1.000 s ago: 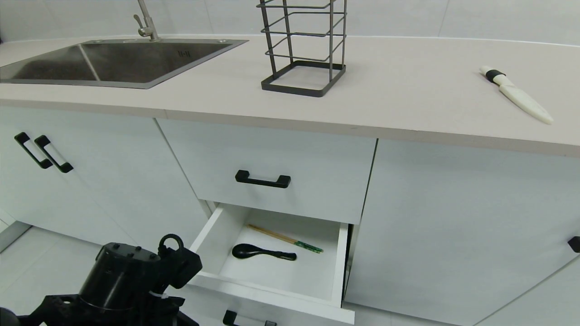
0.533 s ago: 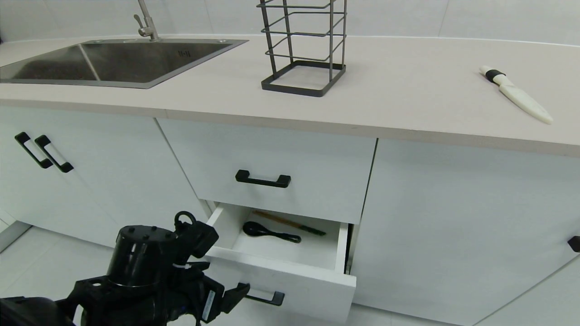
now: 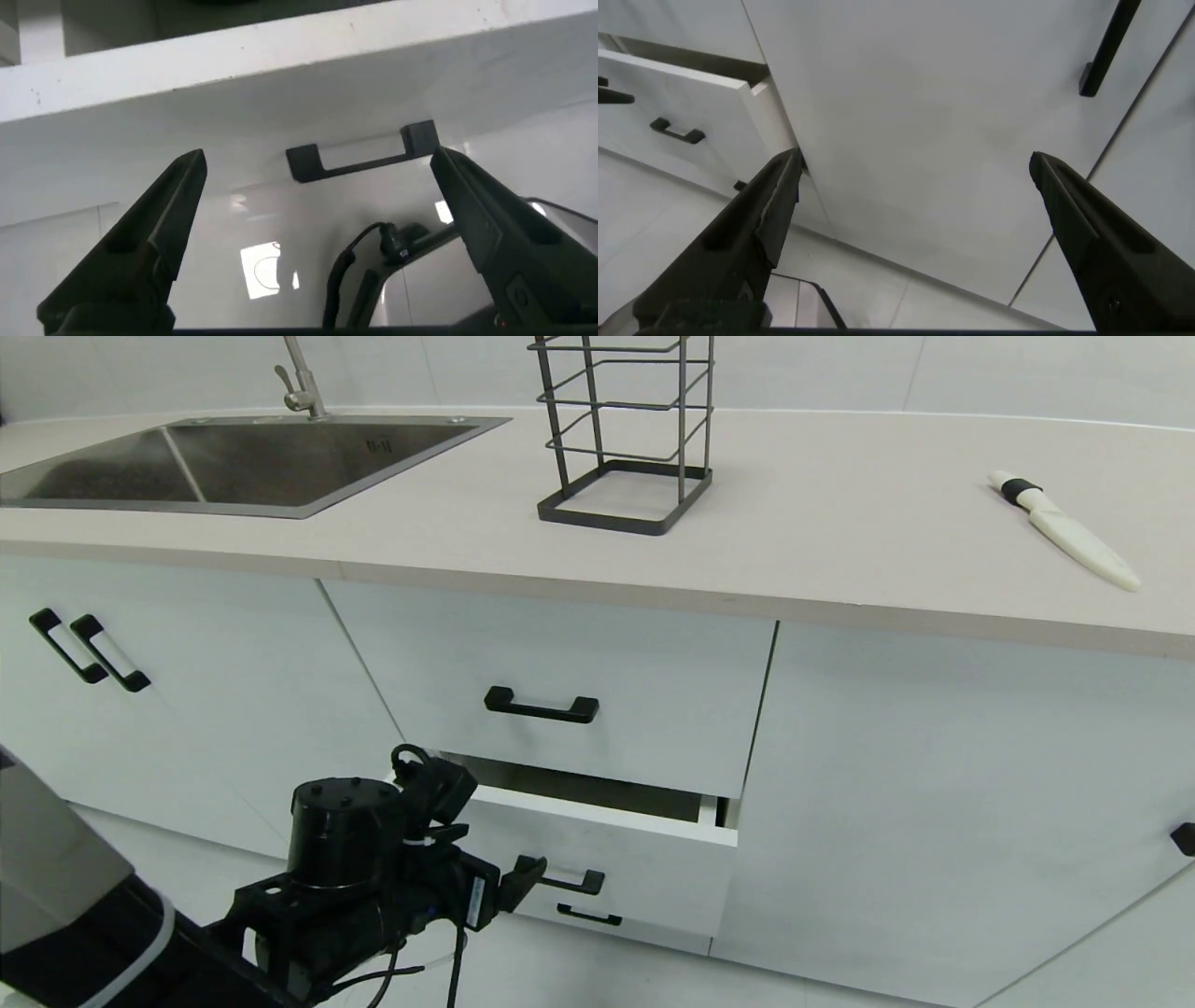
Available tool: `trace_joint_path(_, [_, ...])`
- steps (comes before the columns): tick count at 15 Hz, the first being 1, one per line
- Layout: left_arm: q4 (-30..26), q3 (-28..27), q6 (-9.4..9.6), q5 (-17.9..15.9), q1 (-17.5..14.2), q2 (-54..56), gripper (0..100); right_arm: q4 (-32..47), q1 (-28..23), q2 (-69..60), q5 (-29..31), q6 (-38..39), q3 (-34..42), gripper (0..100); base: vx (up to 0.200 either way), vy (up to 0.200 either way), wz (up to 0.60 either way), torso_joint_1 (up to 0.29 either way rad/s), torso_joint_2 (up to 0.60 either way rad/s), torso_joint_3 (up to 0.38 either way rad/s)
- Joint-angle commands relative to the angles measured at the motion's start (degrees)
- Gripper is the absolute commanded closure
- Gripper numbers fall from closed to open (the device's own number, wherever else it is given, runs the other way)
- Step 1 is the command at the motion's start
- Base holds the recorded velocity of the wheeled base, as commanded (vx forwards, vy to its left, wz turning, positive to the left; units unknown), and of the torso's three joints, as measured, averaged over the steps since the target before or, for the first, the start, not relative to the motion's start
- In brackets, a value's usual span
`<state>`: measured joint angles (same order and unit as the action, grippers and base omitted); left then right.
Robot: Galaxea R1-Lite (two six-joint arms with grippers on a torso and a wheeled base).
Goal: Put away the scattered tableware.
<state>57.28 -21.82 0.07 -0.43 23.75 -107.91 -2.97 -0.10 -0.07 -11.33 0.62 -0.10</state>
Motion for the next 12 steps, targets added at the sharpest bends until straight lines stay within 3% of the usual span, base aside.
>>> trace_joint_path(1, [0.28,-2.88,0.10,-0.63,-1.60,-1.86,0,-0.01,0.01,0.07,-0.10,-0.01,0.01,0,0.000,0.000,0.00,0.000,0.00,0.000])
trace_joint_path(8, [6.26,-8.85,-0.16,-2.91,-3.09,-6.61,0,-0.01,0.01,0.07,-0.01,-0.01,0.01,0,0.000,0.000,0.00,0.000,0.00,0.000])
trace_joint_path(12, [9.34,-7.45,-0.16,-4.06,-4.41,-7.49,0,0.07,0.01,0.07,-0.01,-0.01,0.01,0,0.000,0.000,0.00,0.000,0.00,0.000])
